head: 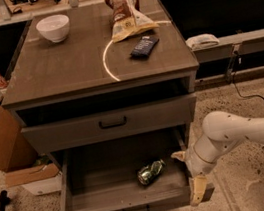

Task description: Pick green can from middle drawer and place on counter

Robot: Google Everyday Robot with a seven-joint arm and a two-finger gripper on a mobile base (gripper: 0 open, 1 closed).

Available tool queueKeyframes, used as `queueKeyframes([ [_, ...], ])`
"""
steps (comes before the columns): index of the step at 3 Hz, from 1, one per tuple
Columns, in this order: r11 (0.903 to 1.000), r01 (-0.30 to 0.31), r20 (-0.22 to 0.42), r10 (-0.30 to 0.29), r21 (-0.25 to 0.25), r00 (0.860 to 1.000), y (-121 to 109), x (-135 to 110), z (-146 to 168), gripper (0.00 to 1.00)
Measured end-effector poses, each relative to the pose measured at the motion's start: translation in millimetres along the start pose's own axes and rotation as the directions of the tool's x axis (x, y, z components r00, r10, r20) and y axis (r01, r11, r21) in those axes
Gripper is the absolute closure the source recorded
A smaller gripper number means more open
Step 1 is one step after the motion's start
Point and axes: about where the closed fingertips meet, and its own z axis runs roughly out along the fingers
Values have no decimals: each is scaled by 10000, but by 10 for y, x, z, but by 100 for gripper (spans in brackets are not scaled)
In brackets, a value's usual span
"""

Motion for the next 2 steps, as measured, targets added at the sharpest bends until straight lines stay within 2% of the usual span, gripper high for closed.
queueKeyframes([
  [1, 9992, 114, 334, -127, 371, 9994, -157, 360, 545, 0],
  [2, 9992, 114, 334, -127, 371, 9994, -157, 360, 545, 0],
])
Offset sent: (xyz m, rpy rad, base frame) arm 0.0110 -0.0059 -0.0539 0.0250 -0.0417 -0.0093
